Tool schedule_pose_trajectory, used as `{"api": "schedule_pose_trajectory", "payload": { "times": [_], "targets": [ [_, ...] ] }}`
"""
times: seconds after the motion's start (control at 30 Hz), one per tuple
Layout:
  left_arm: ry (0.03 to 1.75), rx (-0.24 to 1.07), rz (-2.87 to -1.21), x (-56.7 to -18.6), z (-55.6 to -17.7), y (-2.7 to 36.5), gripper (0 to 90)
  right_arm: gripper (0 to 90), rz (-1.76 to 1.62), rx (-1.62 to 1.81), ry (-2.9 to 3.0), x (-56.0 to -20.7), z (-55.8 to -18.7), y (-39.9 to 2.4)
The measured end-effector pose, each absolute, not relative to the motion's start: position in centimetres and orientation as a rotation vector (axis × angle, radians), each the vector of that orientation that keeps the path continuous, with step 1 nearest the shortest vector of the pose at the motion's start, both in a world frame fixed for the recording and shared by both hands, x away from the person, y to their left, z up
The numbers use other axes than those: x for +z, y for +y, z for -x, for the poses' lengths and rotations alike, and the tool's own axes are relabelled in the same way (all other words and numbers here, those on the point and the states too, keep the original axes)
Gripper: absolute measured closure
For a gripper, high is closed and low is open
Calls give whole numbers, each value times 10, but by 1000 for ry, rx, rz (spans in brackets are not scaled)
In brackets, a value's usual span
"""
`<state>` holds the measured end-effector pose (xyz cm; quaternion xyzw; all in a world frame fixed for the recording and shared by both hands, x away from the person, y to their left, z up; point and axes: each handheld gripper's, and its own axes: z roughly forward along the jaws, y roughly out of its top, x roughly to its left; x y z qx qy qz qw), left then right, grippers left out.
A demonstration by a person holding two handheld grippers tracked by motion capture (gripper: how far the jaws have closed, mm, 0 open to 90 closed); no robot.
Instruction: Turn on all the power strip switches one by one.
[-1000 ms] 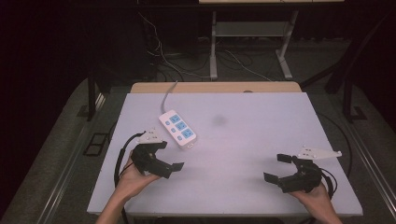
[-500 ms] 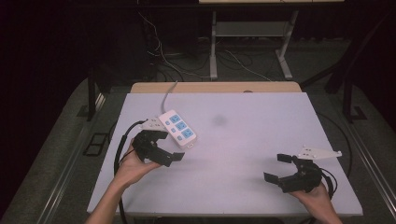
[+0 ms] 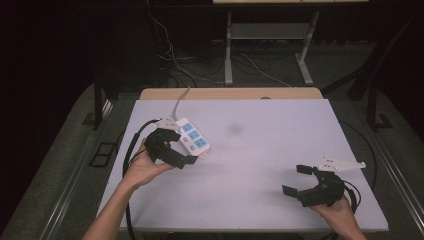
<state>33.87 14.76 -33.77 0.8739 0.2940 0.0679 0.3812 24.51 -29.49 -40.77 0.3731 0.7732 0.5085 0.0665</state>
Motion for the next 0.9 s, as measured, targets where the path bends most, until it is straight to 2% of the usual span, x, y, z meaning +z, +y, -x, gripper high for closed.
{"api": "schedule_pose_trajectory", "payload": {
  "times": [0.6,0.7,0.9],
  "targets": [
    [786,189,-2315,-341,-376,143,14,6,-1120,1516,2338,-408,-245,-297],
    [778,186,-2329,-341,-381,143,52,7,-1125,1520,2331,-408,-245,-299],
    [768,149,-2339,-341,-390,140,182,7,-1125,1520,2326,-408,-245,-300]
  ]
}}
